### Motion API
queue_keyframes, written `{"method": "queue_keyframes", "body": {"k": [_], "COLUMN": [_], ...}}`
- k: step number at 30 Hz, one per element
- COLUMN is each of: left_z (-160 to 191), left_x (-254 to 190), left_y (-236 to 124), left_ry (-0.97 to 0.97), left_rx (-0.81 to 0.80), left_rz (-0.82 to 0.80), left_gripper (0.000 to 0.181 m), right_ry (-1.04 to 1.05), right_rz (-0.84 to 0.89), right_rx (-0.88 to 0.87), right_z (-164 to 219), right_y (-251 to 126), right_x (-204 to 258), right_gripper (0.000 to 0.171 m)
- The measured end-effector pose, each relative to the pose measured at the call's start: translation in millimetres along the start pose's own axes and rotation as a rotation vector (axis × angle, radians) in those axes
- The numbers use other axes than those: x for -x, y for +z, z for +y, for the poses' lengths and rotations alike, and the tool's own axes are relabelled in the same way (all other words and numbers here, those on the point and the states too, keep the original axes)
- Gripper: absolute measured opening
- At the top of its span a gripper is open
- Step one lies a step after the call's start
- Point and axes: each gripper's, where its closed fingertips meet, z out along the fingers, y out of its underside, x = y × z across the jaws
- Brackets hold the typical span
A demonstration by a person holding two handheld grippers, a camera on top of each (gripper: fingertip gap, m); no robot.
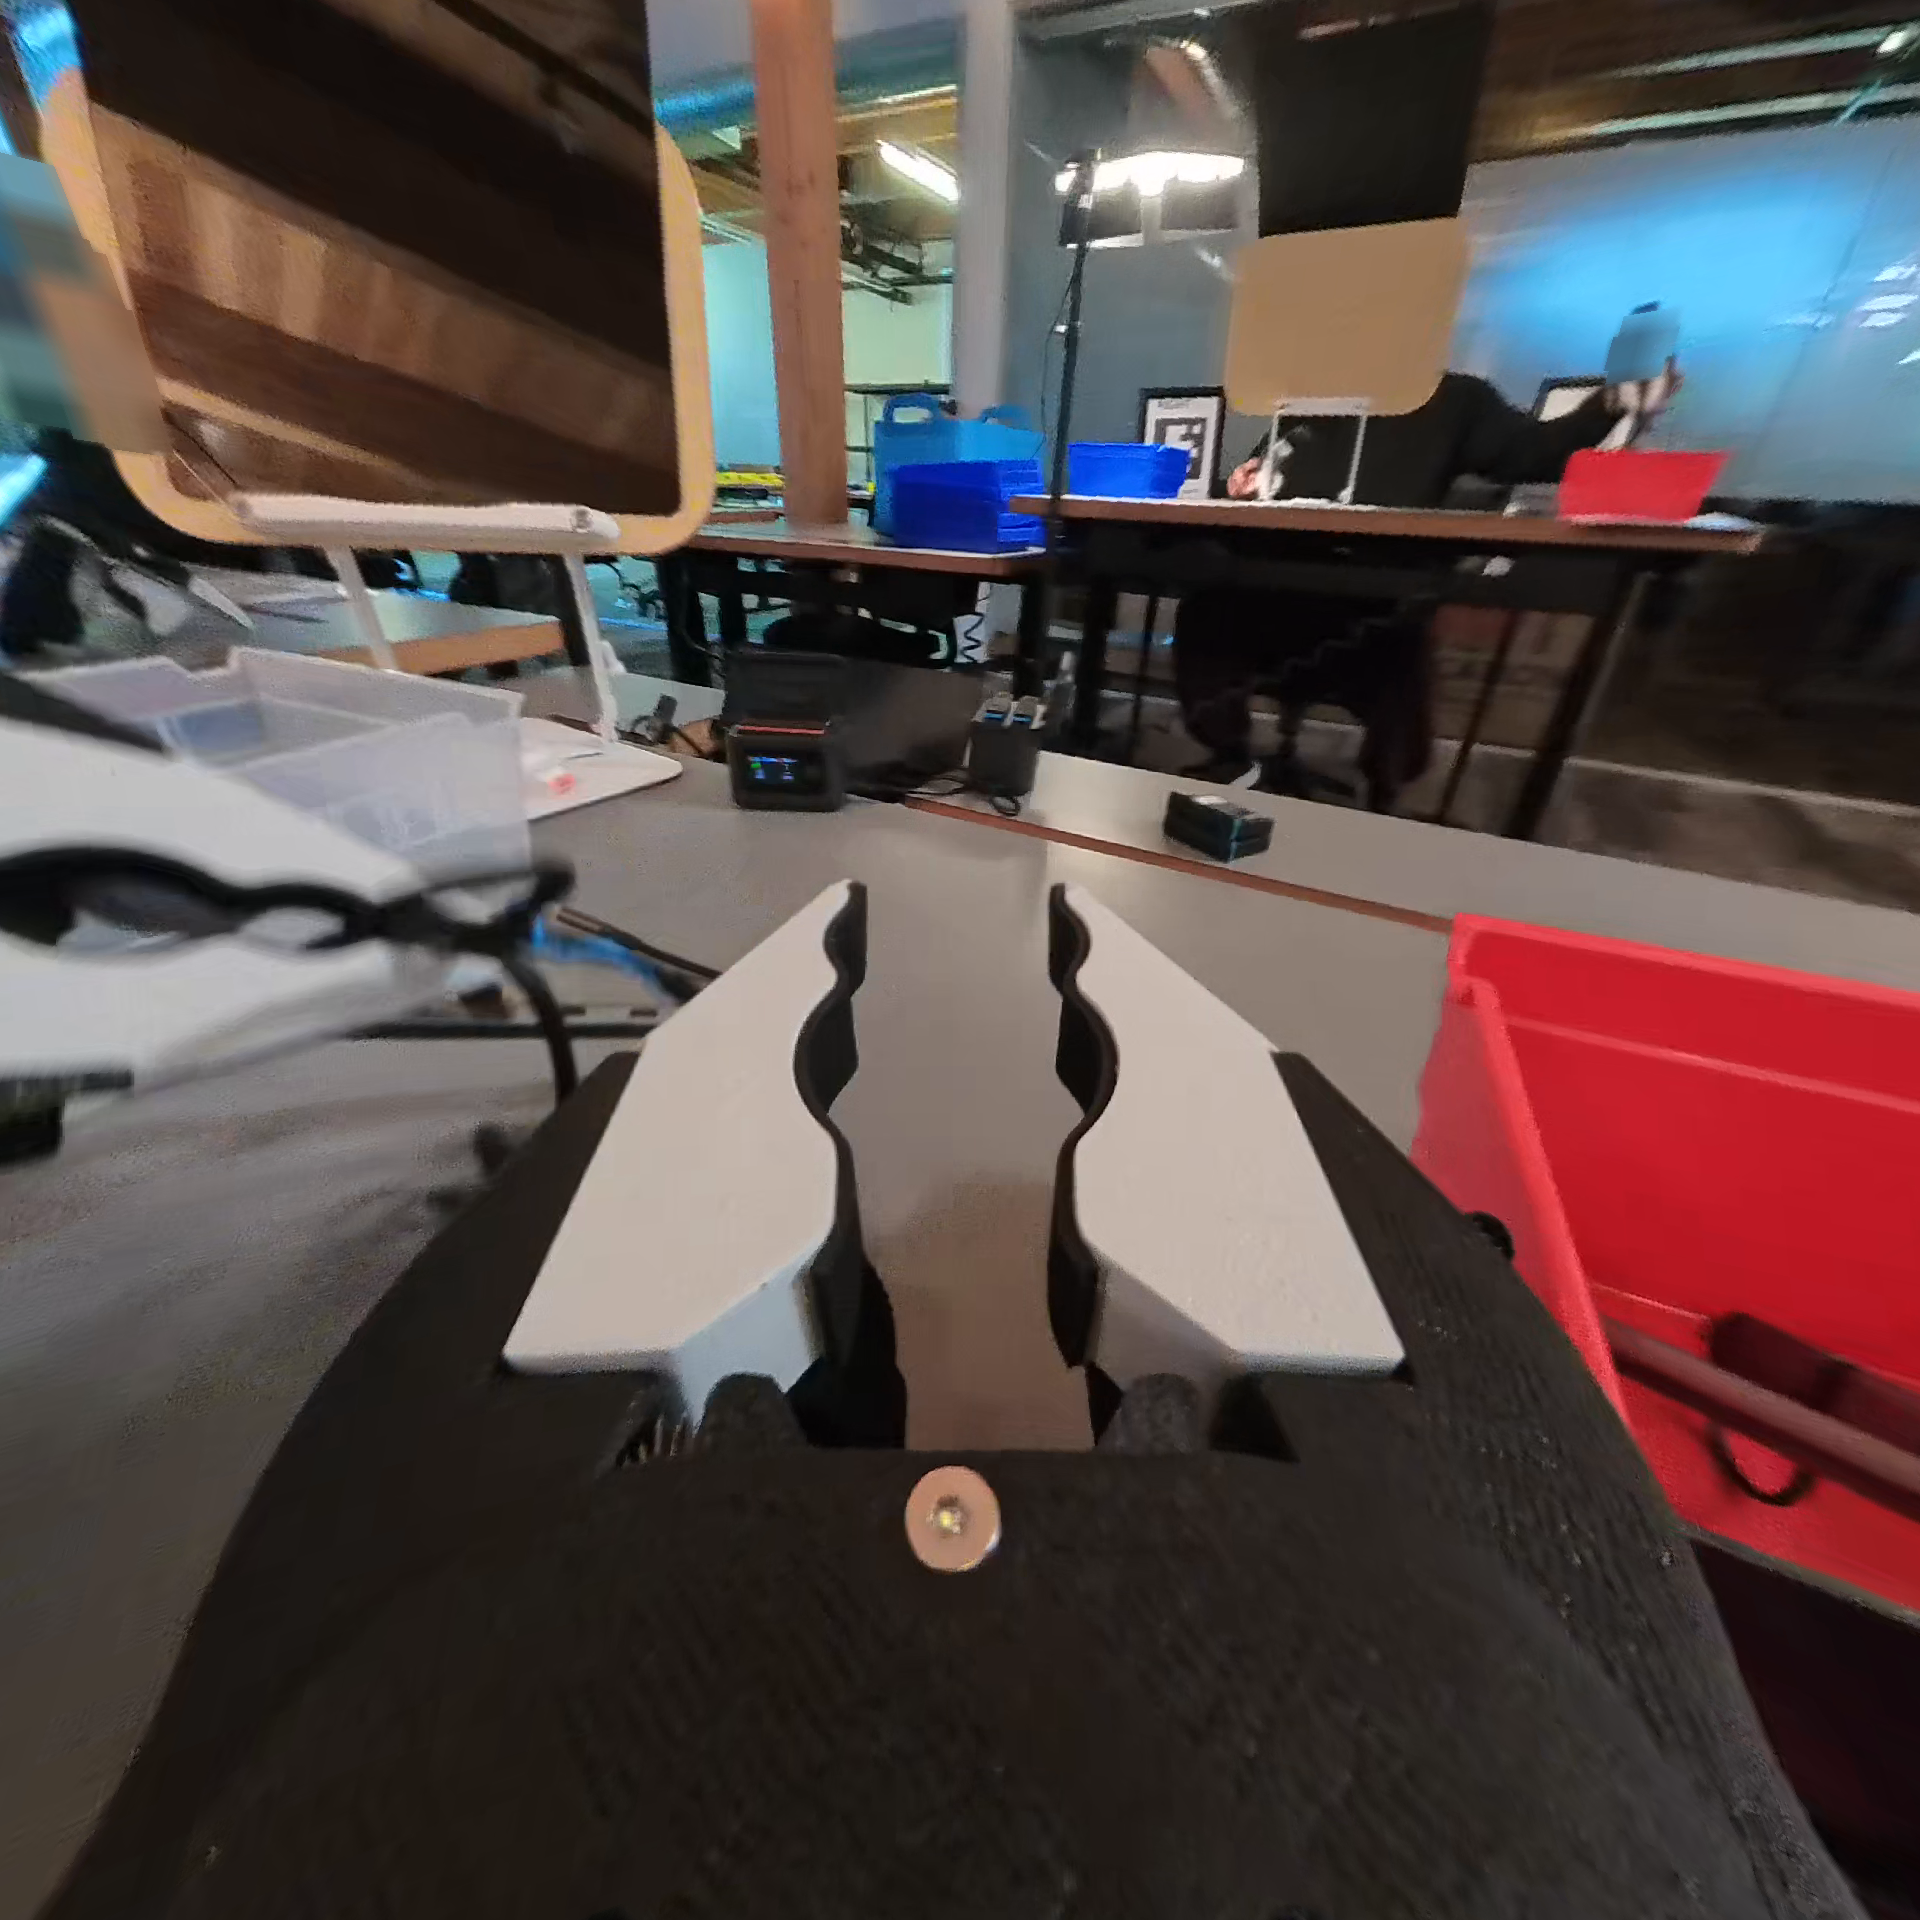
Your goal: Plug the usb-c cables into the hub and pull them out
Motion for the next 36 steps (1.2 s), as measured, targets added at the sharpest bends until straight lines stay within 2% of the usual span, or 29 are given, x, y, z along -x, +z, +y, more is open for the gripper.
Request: {"method": "queue_keyframes", "body": {"k": [1, 4, 8, 11, 13, 16, 19, 22, 25, 28, 29, 30, 31, 32, 36], "left_z": [2, 1, 0, 4, 10, 17, 24, 35, 38, 39, 40, 42, 43, 43, 49], "left_x": [-12, -44, -69, -70, -56, -25, -11, -6, -6, -3, -1, 2, 4, 4, 2], "left_y": [1, 0, -19, -46, -63, -85, -96, -94, -90, -91, -92, -93, -93, -92, -86], "left_ry": [0.030, 0.066, -0.024, -0.167, -0.233, -0.269, -0.249, -0.247, -0.288, -0.305, -0.302, -0.299, -0.296, -0.295, -0.291], "left_rx": [0.007, -0.005, -0.030, -0.038, -0.027, 0.000, 0.011, 0.046, 0.042, 0.031, 0.029, 0.028, 0.026, 0.023, 0.047], "left_rz": [0.008, 0.085, 0.250, 0.334, 0.302, 0.166, 0.116, 0.115, 0.131, 0.122, 0.111, 0.096, 0.082, 0.077, 0.072], "left_gripper": [0.001, 0.003, 0.030, 0.043, 0.052, 0.048, 0.043, 0.042, 0.040, 0.039, 0.037, 0.034, 0.031, 0.030, 0.030], "right_ry": [-0.026, -0.080, -0.116, -0.157, -0.179, -0.160, -0.033, -0.064, -0.171, -0.305, -0.292, -0.238, -0.186, -0.192, -0.347], "right_rz": [-0.002, -0.026, -0.147, -0.305, -0.390, -0.523, -0.655, -0.672, -0.643, -0.566, -0.599, -0.673, -0.734, -0.731, -0.649], "right_rx": [-0.003, 0.009, 0.059, 0.187, 0.241, 0.353, 0.570, 0.739, 0.780, 0.737, 0.735, 0.760, 0.809, 0.857, 1.002], "right_z": [-1, 1, 10, 33, 43, 60, 80, 97, 94, 70, 63, 60, 61, 68, 105], "right_y": [0, 1, 3, 4, 2, -2, -2, 1, 7, 7, 1, -8, -16, -16, -4], "right_x": [2, 10, 30, 56, 73, 98, 118, 125, 128, 125, 134, 149, 162, 165, 164], "right_gripper": [0.034, 0.034, 0.034, 0.038, 0.039, 0.031, 0.037, 0.043, 0.048, 0.054, 0.052, 0.040, 0.034, 0.037, 0.043]}}
